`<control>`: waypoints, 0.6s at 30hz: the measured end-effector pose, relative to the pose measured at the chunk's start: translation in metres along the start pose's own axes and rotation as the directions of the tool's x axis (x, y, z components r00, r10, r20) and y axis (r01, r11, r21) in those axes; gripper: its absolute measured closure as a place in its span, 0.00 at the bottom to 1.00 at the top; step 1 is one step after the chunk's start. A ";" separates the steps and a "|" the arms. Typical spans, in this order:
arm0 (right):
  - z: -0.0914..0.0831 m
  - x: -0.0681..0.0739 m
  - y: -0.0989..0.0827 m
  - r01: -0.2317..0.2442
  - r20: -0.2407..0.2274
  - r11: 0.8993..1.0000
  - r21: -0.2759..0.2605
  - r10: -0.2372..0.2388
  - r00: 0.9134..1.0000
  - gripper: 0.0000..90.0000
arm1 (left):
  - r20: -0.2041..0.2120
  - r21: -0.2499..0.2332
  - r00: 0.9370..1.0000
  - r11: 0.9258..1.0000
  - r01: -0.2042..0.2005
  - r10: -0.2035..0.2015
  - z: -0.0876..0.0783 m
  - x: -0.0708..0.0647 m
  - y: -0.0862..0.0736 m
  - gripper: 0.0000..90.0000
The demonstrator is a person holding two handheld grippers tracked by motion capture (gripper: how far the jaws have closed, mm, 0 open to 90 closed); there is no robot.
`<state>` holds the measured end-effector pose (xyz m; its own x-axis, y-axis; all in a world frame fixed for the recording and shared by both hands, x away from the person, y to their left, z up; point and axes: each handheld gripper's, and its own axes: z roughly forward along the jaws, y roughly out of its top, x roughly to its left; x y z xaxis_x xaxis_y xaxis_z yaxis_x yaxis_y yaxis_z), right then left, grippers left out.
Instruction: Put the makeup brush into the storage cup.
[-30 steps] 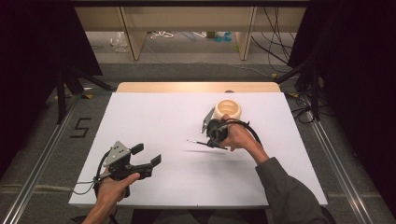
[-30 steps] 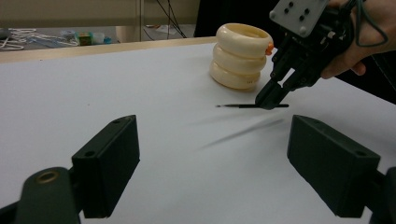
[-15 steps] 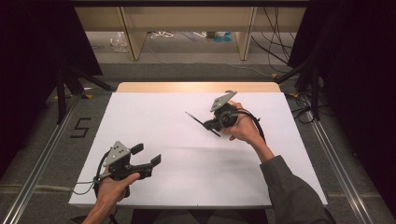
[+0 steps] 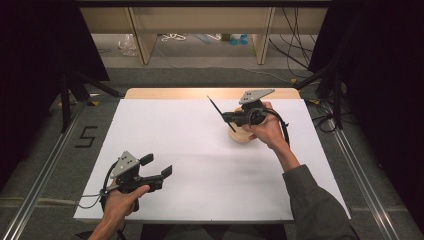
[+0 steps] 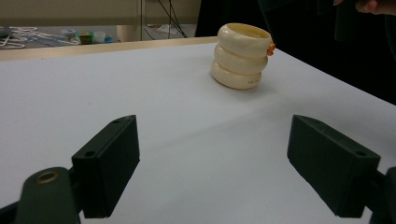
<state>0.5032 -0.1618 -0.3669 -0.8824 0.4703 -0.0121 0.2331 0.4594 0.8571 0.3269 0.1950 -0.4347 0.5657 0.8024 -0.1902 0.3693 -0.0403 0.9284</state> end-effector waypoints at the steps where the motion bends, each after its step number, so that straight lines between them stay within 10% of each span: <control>1: -0.002 -0.002 0.001 0.000 0.018 1.000 -0.027 0.001 1.000 0.95 | -0.001 0.000 1.000 1.000 0.001 -0.001 0.000 0.000 0.000 0.18; 18: -0.017 -0.033 -0.003 -0.073 0.093 0.990 -0.118 0.084 0.992 0.95 | -0.006 -0.006 1.000 1.000 -0.005 0.005 -0.001 0.001 0.001 0.18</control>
<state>0.5244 -0.1916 -0.3601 -0.8180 0.5751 0.0126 0.2470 0.3313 0.9106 0.3270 0.1961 -0.4341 0.5631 0.8056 -0.1842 0.3620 -0.0401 0.9313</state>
